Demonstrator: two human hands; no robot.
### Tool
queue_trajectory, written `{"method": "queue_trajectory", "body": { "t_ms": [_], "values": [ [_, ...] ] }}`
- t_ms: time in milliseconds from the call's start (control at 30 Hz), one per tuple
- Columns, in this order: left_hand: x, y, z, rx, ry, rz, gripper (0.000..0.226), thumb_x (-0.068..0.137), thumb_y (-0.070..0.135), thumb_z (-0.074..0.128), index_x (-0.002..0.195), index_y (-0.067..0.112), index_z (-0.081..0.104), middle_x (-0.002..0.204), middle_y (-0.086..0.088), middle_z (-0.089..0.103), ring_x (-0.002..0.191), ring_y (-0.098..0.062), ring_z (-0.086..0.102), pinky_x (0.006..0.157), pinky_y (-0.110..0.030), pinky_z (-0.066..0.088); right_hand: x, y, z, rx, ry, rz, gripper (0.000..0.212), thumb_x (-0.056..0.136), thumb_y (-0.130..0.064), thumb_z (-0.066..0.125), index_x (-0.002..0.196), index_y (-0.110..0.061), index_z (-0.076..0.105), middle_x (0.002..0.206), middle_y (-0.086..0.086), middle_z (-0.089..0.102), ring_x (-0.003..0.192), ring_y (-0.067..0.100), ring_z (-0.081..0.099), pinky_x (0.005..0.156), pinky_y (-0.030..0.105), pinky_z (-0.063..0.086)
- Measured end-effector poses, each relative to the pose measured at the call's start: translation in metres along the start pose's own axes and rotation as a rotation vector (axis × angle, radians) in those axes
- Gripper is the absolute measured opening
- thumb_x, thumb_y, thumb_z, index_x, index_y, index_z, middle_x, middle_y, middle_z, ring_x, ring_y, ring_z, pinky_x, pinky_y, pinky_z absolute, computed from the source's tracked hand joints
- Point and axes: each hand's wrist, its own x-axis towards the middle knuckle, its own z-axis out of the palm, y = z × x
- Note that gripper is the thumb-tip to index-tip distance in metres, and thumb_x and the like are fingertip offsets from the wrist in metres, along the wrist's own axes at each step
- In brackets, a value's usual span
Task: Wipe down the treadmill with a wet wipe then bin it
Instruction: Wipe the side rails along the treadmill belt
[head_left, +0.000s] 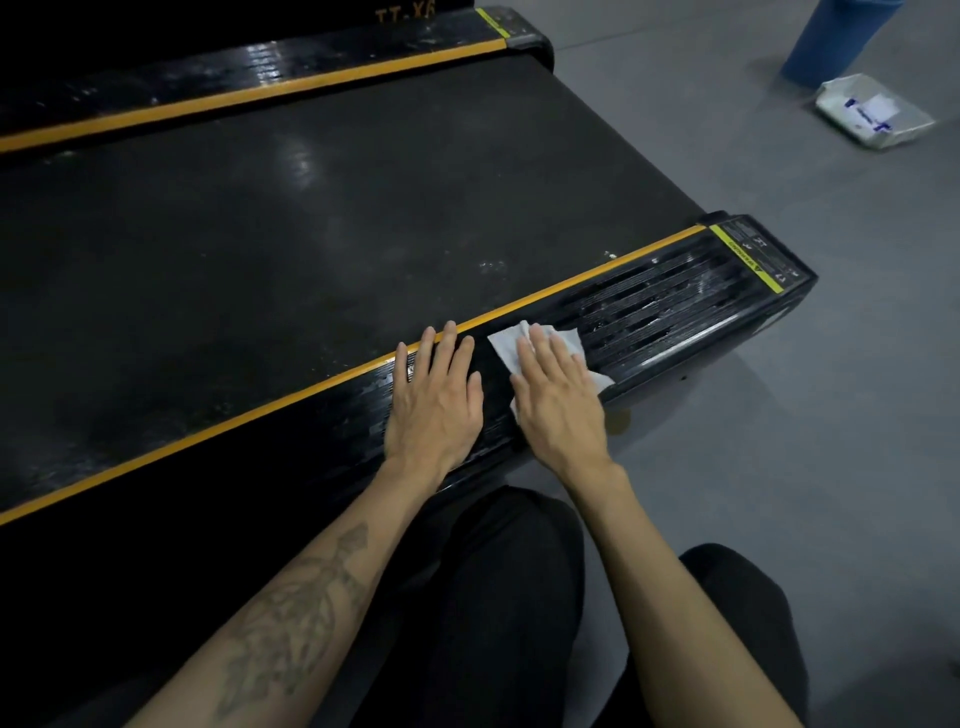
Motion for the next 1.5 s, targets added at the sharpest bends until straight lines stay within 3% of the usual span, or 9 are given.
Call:
{"method": "queue_trajectory", "body": {
  "t_ms": [167,367,533,733,933,1100,1300,1433,1500],
  "values": [
    [0.0,-0.001,0.0,-0.006,-0.003,-0.007,0.058,0.107,0.04,0.019,0.157,0.017,0.037,0.168,-0.004,0.027,0.157,-0.025,0.022,0.127,-0.054,0.017,-0.023,-0.006,0.005,0.032,0.049,0.093,0.064,0.107,-0.041,0.014,0.159,-0.008,0.033,0.168,0.01,0.024,0.157,0.026,0.018,0.127,0.047,0.02],
    [0.0,-0.001,0.0,-0.003,-0.014,-0.016,0.053,0.109,0.037,0.026,0.158,0.017,0.035,0.169,-0.004,0.026,0.157,-0.024,0.02,0.127,-0.053,0.016,-0.002,0.003,0.001,0.017,0.023,-0.025,0.059,0.108,-0.04,0.018,0.16,-0.014,0.031,0.169,0.005,0.021,0.157,0.022,0.017,0.127,0.046,0.021],
    [0.0,-0.001,-0.001,0.0,-0.015,-0.015,0.053,0.109,0.037,0.027,0.158,0.018,0.035,0.169,-0.004,0.025,0.157,-0.025,0.02,0.128,-0.053,0.015,-0.022,-0.006,0.003,0.042,0.085,0.092,0.062,0.107,-0.04,0.02,0.156,-0.008,0.04,0.166,0.01,0.03,0.154,0.028,0.026,0.125,0.047,0.025],
    [0.002,0.001,-0.002,-0.007,-0.017,-0.025,0.053,0.109,0.037,0.028,0.158,0.018,0.034,0.169,-0.004,0.025,0.157,-0.024,0.019,0.128,-0.053,0.014,-0.001,0.003,0.0,0.022,0.036,-0.028,0.062,0.107,-0.042,0.015,0.16,-0.015,0.033,0.169,0.004,0.022,0.157,0.022,0.017,0.127,0.044,0.019],
    [0.002,0.001,-0.002,-0.012,-0.023,-0.033,0.054,0.109,0.037,0.027,0.159,0.019,0.033,0.17,-0.003,0.023,0.158,-0.023,0.018,0.128,-0.052,0.012,-0.02,-0.016,0.003,0.053,0.08,0.078,0.063,0.106,-0.041,0.02,0.155,-0.007,0.04,0.165,0.011,0.031,0.154,0.03,0.027,0.123,0.047,0.025],
    [0.004,0.002,-0.003,-0.012,-0.019,-0.032,0.053,0.109,0.036,0.03,0.159,0.019,0.034,0.17,-0.004,0.024,0.157,-0.023,0.019,0.128,-0.053,0.013,0.006,-0.002,-0.003,0.027,0.007,0.01,0.067,0.104,-0.045,0.007,0.161,-0.017,0.03,0.17,0.006,0.019,0.158,0.024,0.014,0.127,0.044,0.014],
    [0.003,0.002,-0.002,0.003,-0.01,-0.03,0.052,0.109,0.035,0.031,0.158,0.019,0.035,0.169,-0.004,0.026,0.157,-0.024,0.021,0.128,-0.053,0.015,-0.011,-0.019,0.0,0.053,0.04,0.103,0.065,0.105,-0.042,0.015,0.157,-0.011,0.039,0.166,0.011,0.03,0.155,0.03,0.024,0.124,0.048,0.022],
    [0.004,0.003,-0.001,0.003,0.001,-0.028,0.051,0.109,0.035,0.032,0.157,0.019,0.037,0.168,-0.005,0.028,0.156,-0.025,0.023,0.127,-0.054,0.017,0.01,-0.006,-0.008,0.033,-0.05,-0.034,0.071,0.101,-0.045,0.001,0.163,-0.018,0.023,0.171,0.004,0.013,0.159,0.023,0.007,0.129,0.045,0.011],
    [0.005,0.002,0.0,0.001,0.004,-0.029,0.051,0.109,0.035,0.033,0.157,0.018,0.038,0.168,-0.005,0.029,0.156,-0.025,0.023,0.127,-0.055,0.017,0.012,0.001,-0.008,0.028,-0.031,-0.008,0.07,0.102,-0.045,0.002,0.163,-0.017,0.023,0.171,0.004,0.013,0.159,0.022,0.008,0.129,0.045,0.012]
  ]
}}
